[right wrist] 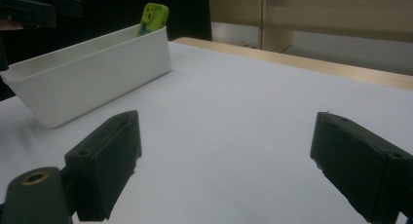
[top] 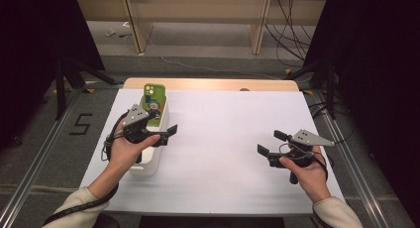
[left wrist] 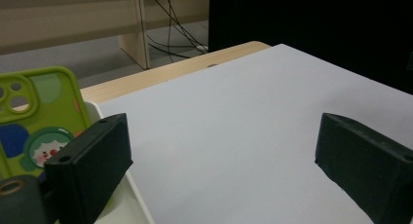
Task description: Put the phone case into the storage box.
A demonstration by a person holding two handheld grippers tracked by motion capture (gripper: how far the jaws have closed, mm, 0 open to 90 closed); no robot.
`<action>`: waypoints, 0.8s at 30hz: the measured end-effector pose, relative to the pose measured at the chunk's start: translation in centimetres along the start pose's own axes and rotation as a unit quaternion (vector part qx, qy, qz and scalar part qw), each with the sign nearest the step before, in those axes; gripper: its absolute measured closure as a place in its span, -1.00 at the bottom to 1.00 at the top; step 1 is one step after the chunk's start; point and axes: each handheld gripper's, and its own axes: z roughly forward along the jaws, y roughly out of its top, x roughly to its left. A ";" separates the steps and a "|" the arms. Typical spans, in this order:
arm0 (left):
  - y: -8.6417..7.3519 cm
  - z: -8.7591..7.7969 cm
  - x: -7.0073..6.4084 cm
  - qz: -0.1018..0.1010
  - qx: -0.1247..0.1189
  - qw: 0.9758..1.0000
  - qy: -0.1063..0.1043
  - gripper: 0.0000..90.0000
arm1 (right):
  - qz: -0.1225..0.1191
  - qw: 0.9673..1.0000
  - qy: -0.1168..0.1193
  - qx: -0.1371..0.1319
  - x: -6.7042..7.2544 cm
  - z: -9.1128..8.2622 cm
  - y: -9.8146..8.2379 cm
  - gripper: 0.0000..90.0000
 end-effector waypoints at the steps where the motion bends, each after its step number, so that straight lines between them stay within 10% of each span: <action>1: 0.0 -0.1 -0.1 0.001 -0.001 1.000 -0.001 -0.88 | -0.001 1.000 0.000 0.001 0.0 0.0 0.0 -0.73; 24: -1.7 -1.2 -1.3 0.021 -0.001 0.999 -0.040 -0.87 | 0.001 1.000 -0.003 -0.001 -0.5 -0.8 -0.4 -0.70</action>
